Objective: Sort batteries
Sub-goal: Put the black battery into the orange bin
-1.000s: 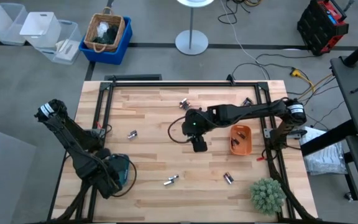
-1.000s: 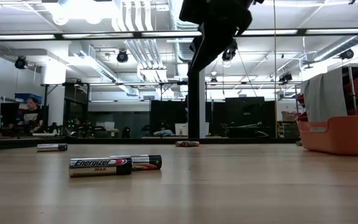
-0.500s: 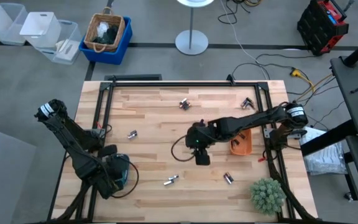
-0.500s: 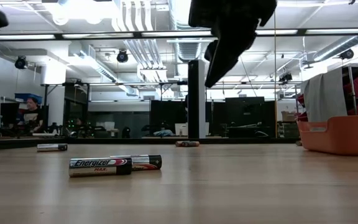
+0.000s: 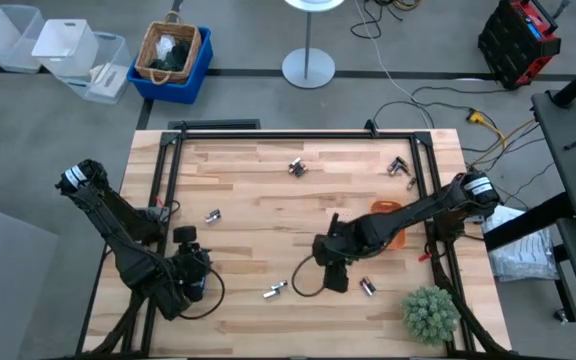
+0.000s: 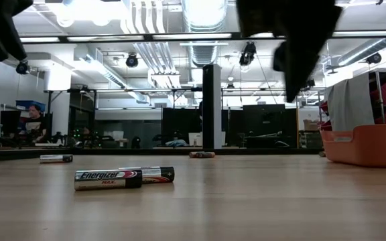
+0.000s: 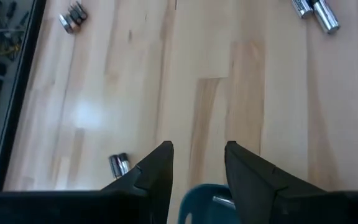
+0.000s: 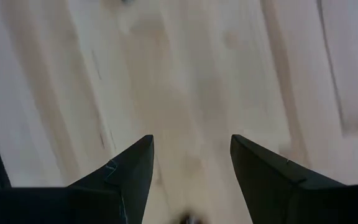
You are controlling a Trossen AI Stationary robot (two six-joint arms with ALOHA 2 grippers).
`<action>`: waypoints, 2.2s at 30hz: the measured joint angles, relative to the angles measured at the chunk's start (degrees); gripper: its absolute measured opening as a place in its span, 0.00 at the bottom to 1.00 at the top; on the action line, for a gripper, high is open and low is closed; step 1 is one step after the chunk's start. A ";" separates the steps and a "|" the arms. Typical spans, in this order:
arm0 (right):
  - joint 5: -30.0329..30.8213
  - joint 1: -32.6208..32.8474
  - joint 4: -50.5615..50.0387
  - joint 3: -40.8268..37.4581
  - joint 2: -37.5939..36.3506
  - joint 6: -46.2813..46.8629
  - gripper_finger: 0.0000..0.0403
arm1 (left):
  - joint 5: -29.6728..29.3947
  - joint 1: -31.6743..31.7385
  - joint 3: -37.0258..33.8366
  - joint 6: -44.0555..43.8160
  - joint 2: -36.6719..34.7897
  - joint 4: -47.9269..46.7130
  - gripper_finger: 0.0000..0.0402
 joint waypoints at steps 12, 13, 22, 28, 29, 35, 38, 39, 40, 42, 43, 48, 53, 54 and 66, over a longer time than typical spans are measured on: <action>2.52 6.30 -17.38 -1.19 0.02 27.27 0.51 | -0.53 0.00 0.00 2.58 0.00 -0.02 0.31; 2.58 7.04 -18.94 -1.19 0.02 28.72 0.51 | -1.06 0.00 0.00 2.60 0.00 -0.01 0.31; 2.54 13.12 -22.34 -1.41 0.02 34.57 0.51 | -1.59 0.00 0.00 2.73 0.00 -0.02 0.31; 2.54 15.35 -21.88 -1.88 0.02 37.89 0.51 | -1.59 0.00 0.00 2.73 0.00 0.01 0.31; 2.56 15.57 -21.67 -2.12 0.02 38.04 0.51 | -1.59 0.00 0.00 2.66 0.00 0.02 0.31; 2.50 16.33 -17.01 -5.16 0.00 37.30 0.51 | -1.59 0.00 0.00 2.18 0.00 0.11 0.31; 2.39 16.38 -13.99 -6.65 0.00 36.27 0.51 | -1.59 0.01 0.00 2.13 0.00 0.14 0.31; 2.39 16.38 -13.43 -6.92 0.00 36.21 0.51 | -1.59 0.00 0.00 2.12 0.00 0.18 0.31; 2.37 16.38 -12.82 -7.20 0.00 36.29 0.51 | -1.59 0.01 0.00 2.12 0.00 0.20 0.31; 2.35 16.38 -12.33 -7.61 0.00 36.97 0.51 | -1.59 0.02 0.00 2.09 0.00 0.24 0.31; 2.29 16.40 -12.28 -7.84 0.00 37.56 0.51 | -1.59 0.02 0.00 2.09 0.00 0.26 0.31; 0.50 17.03 -9.40 -9.66 -0.05 38.47 0.51 | -1.59 0.00 0.00 2.09 0.00 0.33 0.31; 0.40 17.47 -7.45 -11.95 -0.14 39.45 0.51 | -1.61 0.02 0.00 2.09 0.00 0.57 0.31; 0.40 17.53 -6.74 -12.52 -0.25 39.43 0.51 | -1.61 0.00 0.00 2.07 0.00 0.55 0.31; 0.41 17.51 -4.87 -14.29 -0.31 40.04 0.51 | -1.63 0.01 -0.22 2.07 0.00 0.63 0.31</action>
